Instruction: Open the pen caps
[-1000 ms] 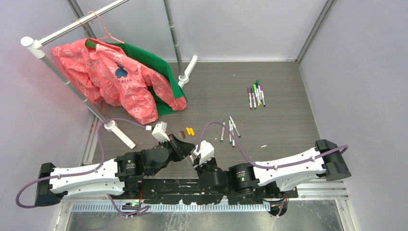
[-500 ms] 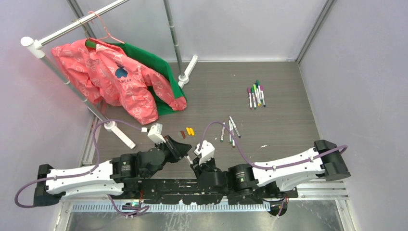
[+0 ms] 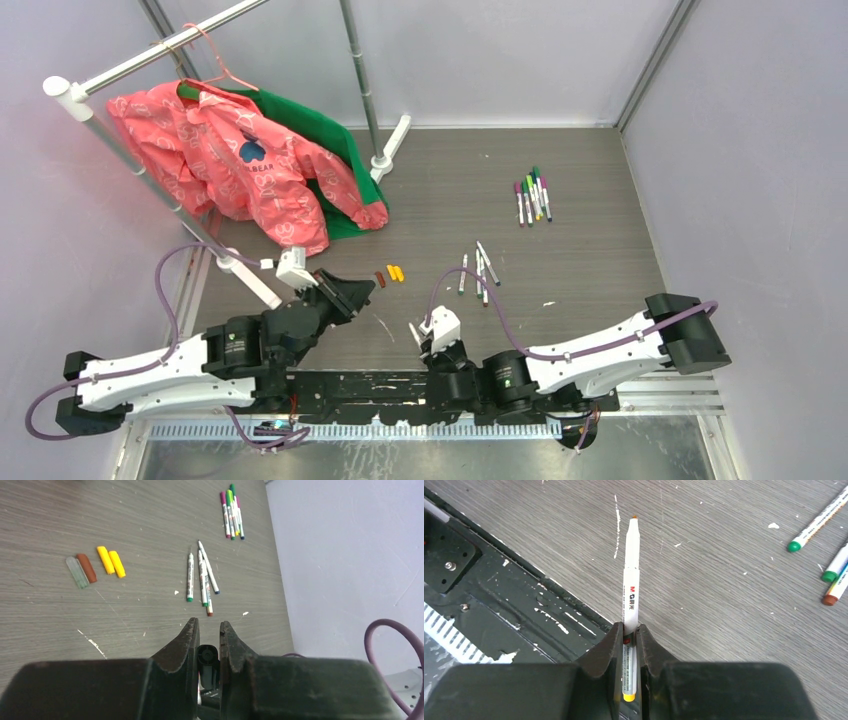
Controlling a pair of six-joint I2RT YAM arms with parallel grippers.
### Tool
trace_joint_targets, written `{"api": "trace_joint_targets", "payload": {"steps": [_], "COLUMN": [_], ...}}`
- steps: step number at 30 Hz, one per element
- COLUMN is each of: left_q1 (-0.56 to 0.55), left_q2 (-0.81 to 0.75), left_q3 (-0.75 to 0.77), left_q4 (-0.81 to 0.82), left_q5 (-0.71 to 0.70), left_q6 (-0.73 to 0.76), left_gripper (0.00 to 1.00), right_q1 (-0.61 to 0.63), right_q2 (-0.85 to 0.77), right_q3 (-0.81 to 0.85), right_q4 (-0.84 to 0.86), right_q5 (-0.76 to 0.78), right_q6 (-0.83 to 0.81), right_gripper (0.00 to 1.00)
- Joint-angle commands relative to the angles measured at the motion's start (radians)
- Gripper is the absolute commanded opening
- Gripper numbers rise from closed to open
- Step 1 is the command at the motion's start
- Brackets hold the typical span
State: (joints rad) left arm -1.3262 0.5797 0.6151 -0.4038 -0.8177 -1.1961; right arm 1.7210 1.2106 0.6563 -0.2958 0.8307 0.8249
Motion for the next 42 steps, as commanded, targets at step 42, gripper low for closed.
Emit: {"api": "trace_joint_targets", "payload": {"steps": [42], "left_q1": [0.687], "left_q2": [0.825], "left_q3": [0.074], "left_q4": [0.17], "left_q5": [0.527], "left_q6": [0.17], "left_gripper": [0.0], "right_q1": [-0.899], "right_q2": [-0.044], "right_q3": [0.057], "right_q4": [-0.106], "right_q5": [-0.334], "right_q6": [-0.273], "right_gripper": [0.01]}}
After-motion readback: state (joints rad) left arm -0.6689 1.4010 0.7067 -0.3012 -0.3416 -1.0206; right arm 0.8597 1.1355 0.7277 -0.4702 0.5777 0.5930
